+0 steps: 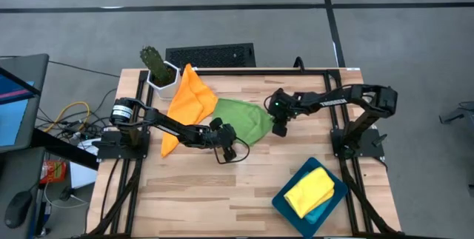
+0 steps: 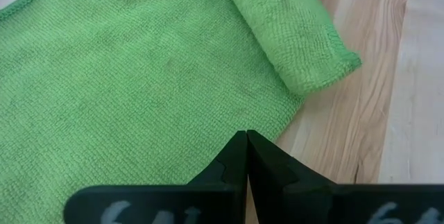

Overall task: Fold microfiber towels
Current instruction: Fold the green microfiber towel

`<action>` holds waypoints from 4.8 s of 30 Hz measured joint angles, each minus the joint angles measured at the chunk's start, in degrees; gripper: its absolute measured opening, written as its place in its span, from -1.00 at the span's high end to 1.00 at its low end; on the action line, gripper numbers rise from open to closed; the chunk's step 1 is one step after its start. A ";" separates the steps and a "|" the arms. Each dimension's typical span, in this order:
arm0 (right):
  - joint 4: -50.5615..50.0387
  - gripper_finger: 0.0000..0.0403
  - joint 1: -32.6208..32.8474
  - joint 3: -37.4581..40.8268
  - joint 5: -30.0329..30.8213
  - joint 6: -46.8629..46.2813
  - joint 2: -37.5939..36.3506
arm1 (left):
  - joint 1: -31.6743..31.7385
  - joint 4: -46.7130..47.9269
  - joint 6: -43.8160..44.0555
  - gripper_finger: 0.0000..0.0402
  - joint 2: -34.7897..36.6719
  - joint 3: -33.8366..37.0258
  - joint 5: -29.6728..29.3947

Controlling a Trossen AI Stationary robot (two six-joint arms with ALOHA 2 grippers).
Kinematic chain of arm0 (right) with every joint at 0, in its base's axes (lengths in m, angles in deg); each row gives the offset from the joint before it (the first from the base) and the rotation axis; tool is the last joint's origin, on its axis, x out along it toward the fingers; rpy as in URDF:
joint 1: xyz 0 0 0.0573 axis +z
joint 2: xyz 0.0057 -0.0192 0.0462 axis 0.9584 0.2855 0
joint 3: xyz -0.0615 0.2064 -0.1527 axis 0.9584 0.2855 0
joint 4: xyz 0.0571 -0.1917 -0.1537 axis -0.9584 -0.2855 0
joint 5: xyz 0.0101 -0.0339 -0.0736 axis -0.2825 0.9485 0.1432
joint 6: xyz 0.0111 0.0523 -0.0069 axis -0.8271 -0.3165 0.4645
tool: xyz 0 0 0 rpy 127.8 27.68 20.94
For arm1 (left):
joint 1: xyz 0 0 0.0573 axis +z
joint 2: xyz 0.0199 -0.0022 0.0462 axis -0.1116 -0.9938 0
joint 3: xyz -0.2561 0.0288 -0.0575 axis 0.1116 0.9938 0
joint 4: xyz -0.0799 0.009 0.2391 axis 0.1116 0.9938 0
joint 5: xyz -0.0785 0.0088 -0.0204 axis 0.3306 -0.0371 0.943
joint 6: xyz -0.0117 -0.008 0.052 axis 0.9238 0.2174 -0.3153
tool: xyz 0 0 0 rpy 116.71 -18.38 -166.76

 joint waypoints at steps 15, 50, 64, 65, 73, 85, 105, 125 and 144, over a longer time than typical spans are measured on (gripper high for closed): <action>-5.35 0.95 -1.47 -8.34 0.00 3.53 -2.50 | 0.00 0.00 -1.01 1.00 0.00 0.00 0.00; -8.38 0.79 -3.21 -30.03 -1.57 0.47 16.90 | -0.11 0.57 -1.49 1.00 0.00 0.00 0.50; -8.08 0.20 -3.09 -32.07 -6.62 1.70 15.21 | -0.11 0.63 -2.01 1.00 1.03 0.02 0.42; -8.08 0.17 -3.36 -32.34 -6.64 1.70 14.22 | -0.11 0.60 -2.41 1.00 1.49 0.02 0.36; -7.21 0.12 -3.84 -29.48 -10.13 2.46 3.80 | -0.11 2.16 -6.24 1.00 7.49 0.04 -2.03; 16.28 0.35 9.39 -11.89 -11.34 -5.74 5.75 | 0.40 12.28 -7.42 1.00 13.33 0.04 -6.02; 28.92 0.59 13.99 -14.70 -7.28 -5.90 19.15 | 3.54 21.62 -7.09 1.00 22.82 0.04 -5.43; 40.09 0.60 3.97 2.44 2.39 -12.38 3.35 | 5.46 0.39 12.90 1.00 35.78 21.24 -1.55; 45.27 0.60 4.33 0.99 3.50 -18.06 8.81 | 5.53 0.21 31.34 0.94 25.32 24.48 -3.49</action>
